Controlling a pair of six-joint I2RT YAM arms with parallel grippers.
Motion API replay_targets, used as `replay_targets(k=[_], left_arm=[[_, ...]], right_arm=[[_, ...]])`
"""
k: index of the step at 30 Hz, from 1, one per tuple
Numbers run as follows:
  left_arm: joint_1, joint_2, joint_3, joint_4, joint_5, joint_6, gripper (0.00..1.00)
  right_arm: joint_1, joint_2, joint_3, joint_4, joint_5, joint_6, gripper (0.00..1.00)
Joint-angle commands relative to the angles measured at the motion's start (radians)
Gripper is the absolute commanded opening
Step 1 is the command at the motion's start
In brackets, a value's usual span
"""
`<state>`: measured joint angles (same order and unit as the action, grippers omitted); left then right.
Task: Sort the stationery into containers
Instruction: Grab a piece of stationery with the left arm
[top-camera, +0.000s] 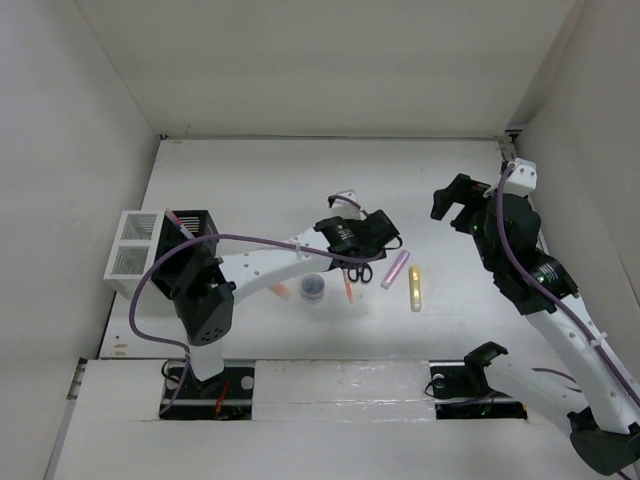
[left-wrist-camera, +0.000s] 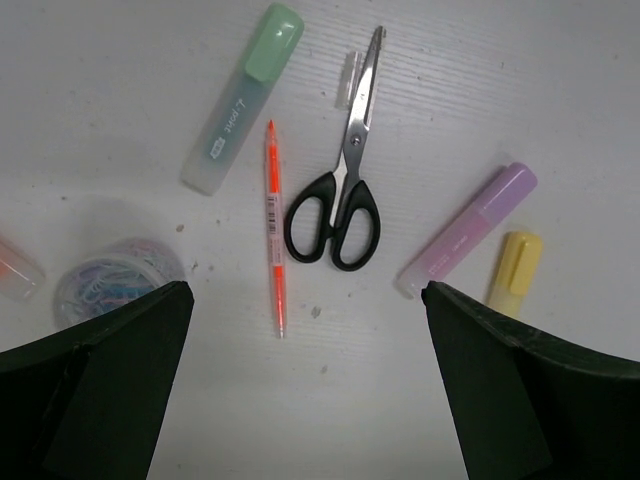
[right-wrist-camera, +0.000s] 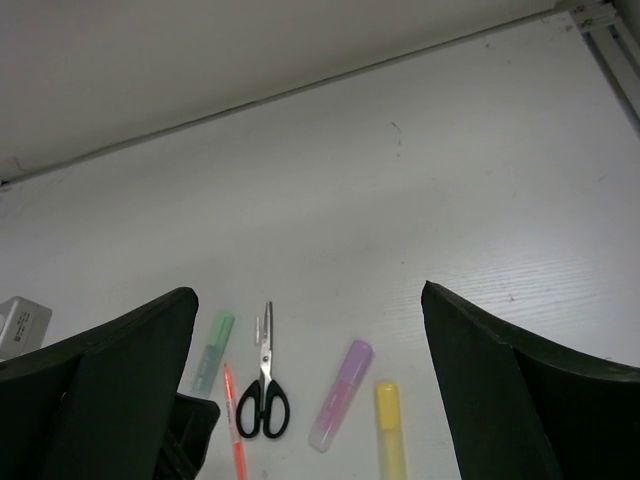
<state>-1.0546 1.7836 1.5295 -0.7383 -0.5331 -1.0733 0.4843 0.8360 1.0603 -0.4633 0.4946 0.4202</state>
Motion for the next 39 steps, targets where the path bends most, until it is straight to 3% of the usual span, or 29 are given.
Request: replay_targets(k=[1,16,17,25,39], left_arm=[[-0.008,-0.009,0.003,-0.033,0.010,-0.096,1.00],[-0.039,0.065,-0.138,0.080,0.122,-0.100,0.87],[-0.039,0.065,-0.149,0.091,0.122,-0.100,0.81],[-0.039,0.132,-0.149,0.111,0.122,-0.091,0.72],[-0.009,0.175,-0.172,0.097,0.099,-0.102,0.67]], right_arm=[[-0.007,-0.008,0.015,0.028,-0.051,-0.021,1.00],[-0.035,-0.009,-0.034,0.103,-0.142,-0.031,1.00],[-0.035,-0.009,-0.034,0.103,-0.151,-0.031,1.00],[-0.035,-0.009,-0.043,0.112,-0.169,-0.031,1.00],[-0.035,-0.018,-0.043,0.121,-0.188,-0.040,1.00]])
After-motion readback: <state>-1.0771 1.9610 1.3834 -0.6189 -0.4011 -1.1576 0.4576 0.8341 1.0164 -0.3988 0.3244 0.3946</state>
